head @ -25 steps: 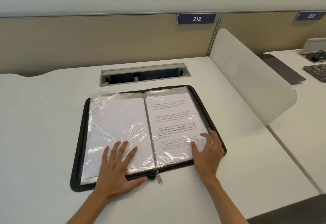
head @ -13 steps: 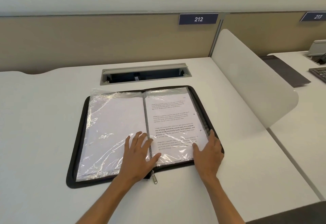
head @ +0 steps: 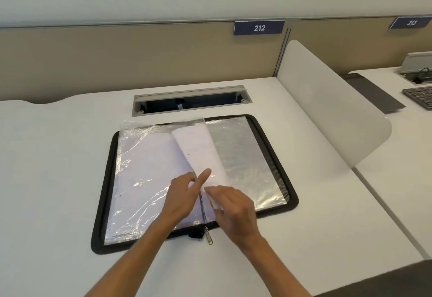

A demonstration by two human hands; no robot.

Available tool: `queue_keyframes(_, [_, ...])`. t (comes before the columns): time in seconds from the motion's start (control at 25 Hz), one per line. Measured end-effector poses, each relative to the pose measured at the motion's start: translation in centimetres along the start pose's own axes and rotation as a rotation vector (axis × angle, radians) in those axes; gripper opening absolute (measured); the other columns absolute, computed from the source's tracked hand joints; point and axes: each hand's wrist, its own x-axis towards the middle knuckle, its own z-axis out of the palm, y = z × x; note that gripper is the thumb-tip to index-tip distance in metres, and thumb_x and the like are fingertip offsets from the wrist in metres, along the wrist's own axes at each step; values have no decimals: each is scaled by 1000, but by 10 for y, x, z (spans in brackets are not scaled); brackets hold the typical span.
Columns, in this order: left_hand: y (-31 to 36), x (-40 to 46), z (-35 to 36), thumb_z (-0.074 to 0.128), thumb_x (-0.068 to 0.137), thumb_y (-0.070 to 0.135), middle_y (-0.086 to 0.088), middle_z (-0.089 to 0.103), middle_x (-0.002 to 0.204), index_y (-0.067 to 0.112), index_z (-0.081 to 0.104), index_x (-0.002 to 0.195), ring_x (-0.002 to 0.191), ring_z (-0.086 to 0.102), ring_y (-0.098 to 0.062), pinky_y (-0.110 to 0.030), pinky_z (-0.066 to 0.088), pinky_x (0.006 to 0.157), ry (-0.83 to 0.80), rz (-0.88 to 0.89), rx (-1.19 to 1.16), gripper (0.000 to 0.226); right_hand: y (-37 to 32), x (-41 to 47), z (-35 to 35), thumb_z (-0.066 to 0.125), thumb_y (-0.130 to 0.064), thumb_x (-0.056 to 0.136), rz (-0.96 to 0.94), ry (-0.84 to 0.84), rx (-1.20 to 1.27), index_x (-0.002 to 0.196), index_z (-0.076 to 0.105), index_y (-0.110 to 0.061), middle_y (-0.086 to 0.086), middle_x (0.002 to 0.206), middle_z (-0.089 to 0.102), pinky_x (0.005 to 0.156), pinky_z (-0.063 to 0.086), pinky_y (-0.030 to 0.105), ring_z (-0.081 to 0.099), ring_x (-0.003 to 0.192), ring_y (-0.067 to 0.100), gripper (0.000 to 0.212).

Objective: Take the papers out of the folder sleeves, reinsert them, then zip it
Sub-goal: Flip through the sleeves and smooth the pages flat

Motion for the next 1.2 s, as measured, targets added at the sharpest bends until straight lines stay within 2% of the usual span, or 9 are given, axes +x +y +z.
queue_keyframes(0.2, [6, 19, -13, 71, 86, 29, -6, 25, 59, 11, 33, 58, 57, 26, -19, -30, 24, 54, 27, -90, -227, 51, -29, -3, 5, 70, -7, 83, 85, -28, 20, 110, 71, -10, 0, 110, 71, 82, 56, 25, 66, 103, 13, 27])
queue_keyframes(0.28, [1, 22, -18, 74, 84, 32, -8, 32, 59, 2, 39, 59, 57, 31, -20, -31, 28, 55, 4, -104, -287, 52, -29, -3, 3, 73, -8, 74, 135, -54, -35, 116, 69, -11, 0, 122, 67, 95, 51, 26, 60, 117, 14, 42])
queue_keyframes(0.4, [2, 21, -26, 68, 86, 46, -10, 45, 63, -5, 46, 67, 60, 43, -21, -35, 38, 60, -28, -54, -350, 59, -24, -2, -4, 70, -5, 76, 241, -31, -52, 113, 70, -13, 0, 120, 68, 89, 53, 26, 61, 113, 14, 37])
queue_keyframes(0.6, [-1, 19, -46, 38, 86, 65, 4, 73, 102, 25, 69, 108, 95, 67, -12, -32, 48, 86, -128, -97, -452, 55, 4, 11, -25, 66, 5, 86, 746, 226, 156, 118, 68, -13, 0, 106, 71, 70, 54, 13, 68, 92, 20, 37])
queue_keyframes(0.68, [-19, 19, -56, 43, 90, 65, 10, 70, 110, 27, 68, 113, 102, 64, -8, -35, 46, 95, -88, -71, -295, 50, 26, 10, -32, 64, -3, 90, 927, 303, 130, 127, 61, -17, 4, 106, 69, 77, 53, 16, 65, 88, 24, 40])
queue_keyframes(0.76, [-43, 20, -69, 51, 92, 58, 10, 64, 122, 26, 64, 122, 114, 57, -10, -39, 41, 105, -35, -27, -21, 47, 45, 1, -35, 64, -6, 89, 1052, 218, 31, 143, 44, -19, 8, 126, 61, 95, 51, 36, 61, 107, 30, 59])
queue_keyframes(0.92, [-99, 21, -89, 28, 78, 75, 4, 45, 147, 27, 54, 134, 140, 33, -19, -48, 17, 117, 6, 107, 596, 78, 45, -18, -19, 63, -29, 89, 738, -142, -535, 151, 28, -10, 12, 158, 26, 114, 24, 51, 29, 144, 29, 75])
queue_keyframes(1.08, [-130, 16, -112, 19, 78, 82, 16, 15, 160, 41, 32, 147, 148, 3, -7, -41, -2, 119, -86, 176, 662, 81, 40, -33, 7, 25, -69, 93, 730, -401, -443, 153, 27, -22, -1, 164, 13, 121, 1, 48, 5, 151, 16, 77])
queue_keyframes(1.2, [-138, 12, -126, 16, 83, 82, 21, 11, 160, 43, 28, 149, 146, -2, 3, -33, -2, 119, -101, 263, 667, 77, 48, -47, 13, 18, -74, 89, 785, -443, -418, 155, 22, -27, -4, 164, 11, 122, 1, 45, 2, 151, 14, 81])
